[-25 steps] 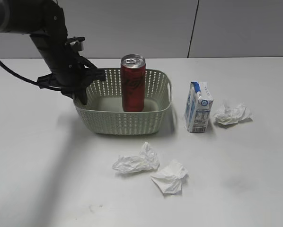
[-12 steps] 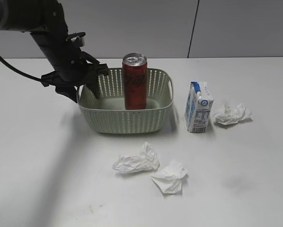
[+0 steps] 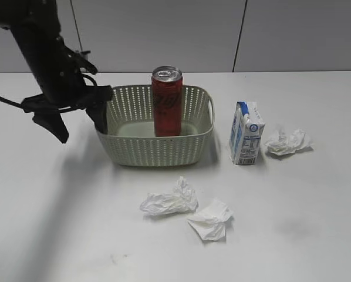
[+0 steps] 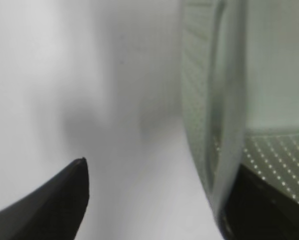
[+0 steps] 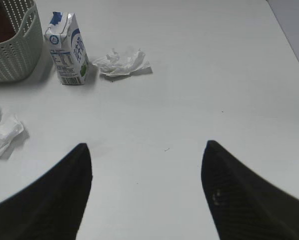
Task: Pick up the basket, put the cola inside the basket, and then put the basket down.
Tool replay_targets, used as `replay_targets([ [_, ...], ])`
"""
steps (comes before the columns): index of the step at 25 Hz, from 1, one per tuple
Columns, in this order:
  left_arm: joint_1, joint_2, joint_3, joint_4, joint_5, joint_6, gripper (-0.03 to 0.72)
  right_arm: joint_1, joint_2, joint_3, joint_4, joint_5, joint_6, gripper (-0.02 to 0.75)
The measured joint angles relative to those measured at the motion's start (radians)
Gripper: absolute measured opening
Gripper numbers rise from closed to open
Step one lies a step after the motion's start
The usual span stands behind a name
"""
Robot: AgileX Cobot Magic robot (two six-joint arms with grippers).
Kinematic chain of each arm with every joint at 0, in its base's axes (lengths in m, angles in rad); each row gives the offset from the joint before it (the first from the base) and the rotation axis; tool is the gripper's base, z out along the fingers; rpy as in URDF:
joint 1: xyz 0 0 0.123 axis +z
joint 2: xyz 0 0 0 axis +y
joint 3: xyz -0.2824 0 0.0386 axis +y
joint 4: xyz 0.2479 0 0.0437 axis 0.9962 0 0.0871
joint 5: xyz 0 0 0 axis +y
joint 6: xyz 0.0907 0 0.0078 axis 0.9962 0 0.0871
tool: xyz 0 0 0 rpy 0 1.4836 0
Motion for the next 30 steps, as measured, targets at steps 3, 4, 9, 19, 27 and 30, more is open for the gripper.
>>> replay_targets([
  [3,0.039,-0.055,0.000,-0.001,0.009,0.018,0.622,0.000,0.000,0.000,0.000,0.000,0.000,0.532],
  [4,0.057,-0.079,0.000,0.000,0.013,0.027,0.618,0.000,0.000,0.000,0.000,0.000,0.000,0.532],
  [9,0.115,-0.169,-0.002,0.014,0.023,0.070,0.596,0.000,0.000,0.000,0.000,-0.001,-0.001,0.532],
  [19,0.134,-0.271,-0.002,0.093,0.025,0.083,0.592,0.000,0.000,0.000,0.000,-0.001,-0.001,0.532],
  [27,0.134,-0.406,0.041,0.128,0.026,0.111,0.585,0.000,0.000,0.000,0.000,-0.001,-0.001,0.532],
  [30,0.145,-0.466,0.104,0.162,0.026,0.116,0.583,0.000,0.000,0.000,0.000,-0.001,-0.001,0.532],
])
